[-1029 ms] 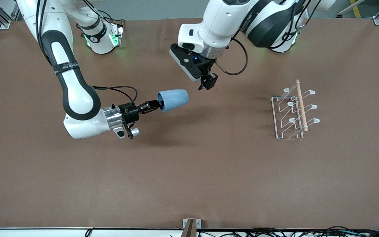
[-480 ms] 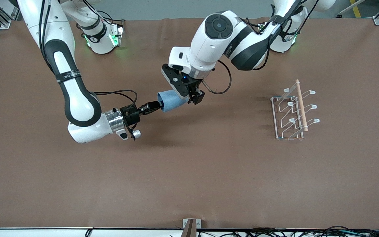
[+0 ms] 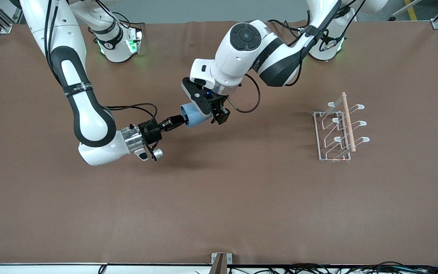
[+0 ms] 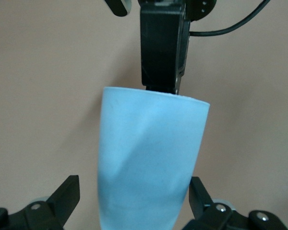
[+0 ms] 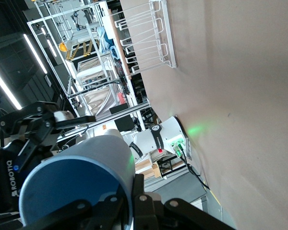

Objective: Hang cup on cup holder
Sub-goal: 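Carry the cup to the holder with the left gripper while the right gripper retracts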

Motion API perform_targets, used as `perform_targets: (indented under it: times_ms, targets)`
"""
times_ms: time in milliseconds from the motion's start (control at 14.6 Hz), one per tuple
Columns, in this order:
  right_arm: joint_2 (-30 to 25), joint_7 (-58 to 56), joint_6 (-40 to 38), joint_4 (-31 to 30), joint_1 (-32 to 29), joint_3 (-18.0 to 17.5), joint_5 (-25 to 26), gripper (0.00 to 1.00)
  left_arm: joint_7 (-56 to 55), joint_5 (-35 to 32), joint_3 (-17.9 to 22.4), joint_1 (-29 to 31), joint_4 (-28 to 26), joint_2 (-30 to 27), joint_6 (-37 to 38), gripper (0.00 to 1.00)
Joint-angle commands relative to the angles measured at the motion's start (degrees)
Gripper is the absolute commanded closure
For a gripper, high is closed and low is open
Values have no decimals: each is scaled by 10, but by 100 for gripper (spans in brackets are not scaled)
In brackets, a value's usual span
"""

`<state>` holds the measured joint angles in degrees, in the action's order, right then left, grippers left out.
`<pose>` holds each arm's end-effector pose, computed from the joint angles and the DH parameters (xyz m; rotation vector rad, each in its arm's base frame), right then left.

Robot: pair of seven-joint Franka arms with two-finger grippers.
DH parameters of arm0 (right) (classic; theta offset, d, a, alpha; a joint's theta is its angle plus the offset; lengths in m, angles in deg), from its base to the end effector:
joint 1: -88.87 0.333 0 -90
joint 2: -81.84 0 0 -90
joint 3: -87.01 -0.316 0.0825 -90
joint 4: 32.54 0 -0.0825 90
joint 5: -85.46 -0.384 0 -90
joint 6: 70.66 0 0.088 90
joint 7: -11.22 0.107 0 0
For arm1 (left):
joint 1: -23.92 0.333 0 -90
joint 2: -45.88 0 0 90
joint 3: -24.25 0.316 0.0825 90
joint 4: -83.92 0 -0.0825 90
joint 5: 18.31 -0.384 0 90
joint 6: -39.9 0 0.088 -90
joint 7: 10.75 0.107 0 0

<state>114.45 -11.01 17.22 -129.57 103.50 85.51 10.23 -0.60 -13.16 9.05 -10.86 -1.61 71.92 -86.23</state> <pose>0.5813 0.2768 0.2997 -1.7613 -0.1317 0.5823 0.4784 -0.5260 0.4444 2.5329 -1.3262 0.2695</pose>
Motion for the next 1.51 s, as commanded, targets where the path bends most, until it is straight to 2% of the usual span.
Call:
perform_targets:
  times_ms: [0,69,137,275,343,480,686,755,824,1304,1373,1441]
  targets:
    - [1,-8,-11,1,-4,-3,-11,96,0,-28,4,-13,14,17,-6,0]
    - [1,-7,-11,0,-4,-3,-11,96,1,-29,3,-13,14,21,-6,4]
    - [1,-7,-12,1,-4,-3,-11,96,3,-29,4,-13,15,23,-6,13]
    - [1,-7,-13,0,-5,-3,-11,95,4,-29,4,-13,15,24,-6,46]
    - [1,-6,-16,0,-5,-3,-11,95,4,-30,4,-13,15,24,-6,58]
    - [1,-7,-17,0,-5,-3,-9,95,4,-32,5,-13,15,18,-6,73]
    - [1,-6,-18,0,-5,-3,-8,93,1,-82,5,-4,15,8,2,76]
    - [1,0,-18,0,-7,-3,-7,84,4,-84,9,2,14,-4,23,75]
    - [1,-1,-19,0,-13,-3,-6,2,4,-85,10,15,16,-14,60,75]
    - [-3,2,-11,-2,-14,3,0,0,86,-137,10,152,16,-53,252,74]
    - [-6,2,-8,-2,-13,15,18,0,110,-162,10,168,16,-54,274,74]
    - [-10,2,0,-2,-9,34,58,0,136,-191,10,176,16,-54,292,74]
